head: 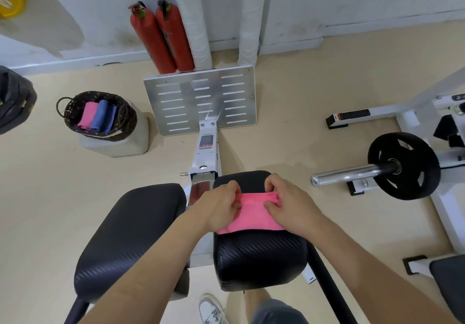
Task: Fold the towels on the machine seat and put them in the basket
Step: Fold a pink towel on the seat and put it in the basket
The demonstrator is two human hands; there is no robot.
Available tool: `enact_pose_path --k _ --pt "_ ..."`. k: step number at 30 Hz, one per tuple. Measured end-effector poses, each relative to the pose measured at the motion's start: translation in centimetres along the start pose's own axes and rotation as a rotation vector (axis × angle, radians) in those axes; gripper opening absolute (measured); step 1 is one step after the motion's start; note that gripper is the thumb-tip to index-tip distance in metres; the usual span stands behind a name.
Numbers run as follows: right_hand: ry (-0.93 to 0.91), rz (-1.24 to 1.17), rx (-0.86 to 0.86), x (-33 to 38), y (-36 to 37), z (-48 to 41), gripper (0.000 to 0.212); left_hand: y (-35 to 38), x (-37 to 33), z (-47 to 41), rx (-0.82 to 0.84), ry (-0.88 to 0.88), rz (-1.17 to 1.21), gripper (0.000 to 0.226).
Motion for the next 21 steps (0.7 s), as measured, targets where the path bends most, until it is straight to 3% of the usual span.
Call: enact_pose_path --k 5,8,10,14,18,21 --pt "0.050 0.134 -0.051 -0.6 -0.3 -0.7 0.016 -0.2 -0.5 -0.6 -0.152 -0.036 -0.138 0.014" --pt "-0.147 0.271 -0.130 0.1 -0.3 -0.6 0.018 -1.3 -1.5 0.2 -0.436 0.031 -0.389 0.009" --pt "-0.235 0.374 -0.105 0.4 0.6 -0.4 0.019 -0.4 -2.1 0.6 -0.489 0.157 -0.485 0.016" --pt "-0.271 0.444 -0.028 0.1 1.0 0.5 0.017 1.3 -1.4 2.1 -0.397 0.174 -0.330 0.028" --pt "-0.245 0.440 0.114 0.6 0.1 1.7 0.045 1.9 -1.4 3.0 -0.379 0.152 -0.493 0.043" --pt "-0.221 0.453 0.176 0.3 0.1 1.8 0.047 1.4 -2.6 1.8 -0.315 0.121 -0.589 0.032"
Point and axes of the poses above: each hand's wrist, its own z-axis away from the middle knuckle, its own y-axis out of the palm, x = y × z, the point moved 5 cm from there along -z, towards the middle knuckle, and after that the axes turned 15 degrees about -z, right-handed, at the moved point
